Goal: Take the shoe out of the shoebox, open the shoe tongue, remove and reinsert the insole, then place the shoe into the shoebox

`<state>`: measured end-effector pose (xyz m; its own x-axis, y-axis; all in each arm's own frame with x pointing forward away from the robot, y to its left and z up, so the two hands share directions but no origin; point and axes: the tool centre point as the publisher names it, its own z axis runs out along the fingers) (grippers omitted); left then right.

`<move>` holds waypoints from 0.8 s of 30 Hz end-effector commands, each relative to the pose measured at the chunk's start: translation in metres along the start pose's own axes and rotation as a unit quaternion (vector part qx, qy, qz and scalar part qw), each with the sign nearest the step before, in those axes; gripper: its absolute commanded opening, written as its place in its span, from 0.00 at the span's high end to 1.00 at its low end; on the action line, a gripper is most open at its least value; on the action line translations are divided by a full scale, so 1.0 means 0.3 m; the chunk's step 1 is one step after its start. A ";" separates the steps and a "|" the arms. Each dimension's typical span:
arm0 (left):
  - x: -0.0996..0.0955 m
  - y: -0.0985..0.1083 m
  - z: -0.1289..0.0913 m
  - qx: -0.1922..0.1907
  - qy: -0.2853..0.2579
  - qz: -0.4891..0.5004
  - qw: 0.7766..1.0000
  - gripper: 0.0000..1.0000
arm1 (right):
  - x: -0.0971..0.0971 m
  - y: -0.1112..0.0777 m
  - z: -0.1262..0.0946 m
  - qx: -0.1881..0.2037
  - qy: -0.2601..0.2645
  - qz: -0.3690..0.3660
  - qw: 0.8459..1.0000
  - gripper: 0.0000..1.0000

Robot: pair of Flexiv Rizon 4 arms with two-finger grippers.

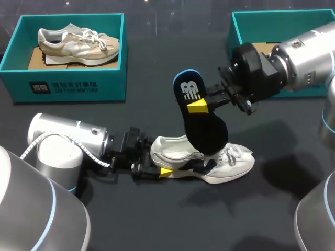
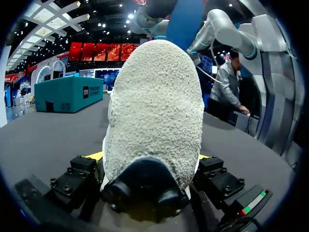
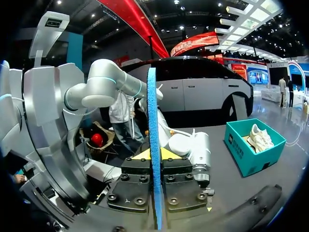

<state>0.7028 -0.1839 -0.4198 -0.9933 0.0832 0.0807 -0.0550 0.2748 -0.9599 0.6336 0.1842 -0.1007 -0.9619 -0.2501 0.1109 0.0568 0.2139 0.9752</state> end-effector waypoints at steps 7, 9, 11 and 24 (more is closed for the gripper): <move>-0.003 0.009 0.000 -0.001 0.000 0.000 1.000 1.00 | 0.145 -0.040 -0.063 -0.046 -0.044 0.032 0.997 1.00; -0.003 0.009 0.000 -0.001 0.000 0.000 1.000 1.00 | 0.145 -0.040 -0.063 -0.046 -0.044 0.032 0.997 1.00; -0.003 0.009 0.000 -0.001 0.000 0.000 1.000 1.00 | 0.145 -0.040 -0.063 -0.046 -0.044 0.032 0.997 1.00; -0.003 0.009 0.000 -0.001 0.000 0.000 1.000 1.00 | 0.257 0.011 -0.111 -0.101 -0.085 0.096 0.987 1.00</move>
<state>0.7028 -0.1839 -0.4199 -0.9933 0.0832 0.0807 -0.0550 0.2748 -0.9599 0.5864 0.1419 -0.0810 -0.9482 -0.1601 0.2745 0.2684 0.0586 0.9615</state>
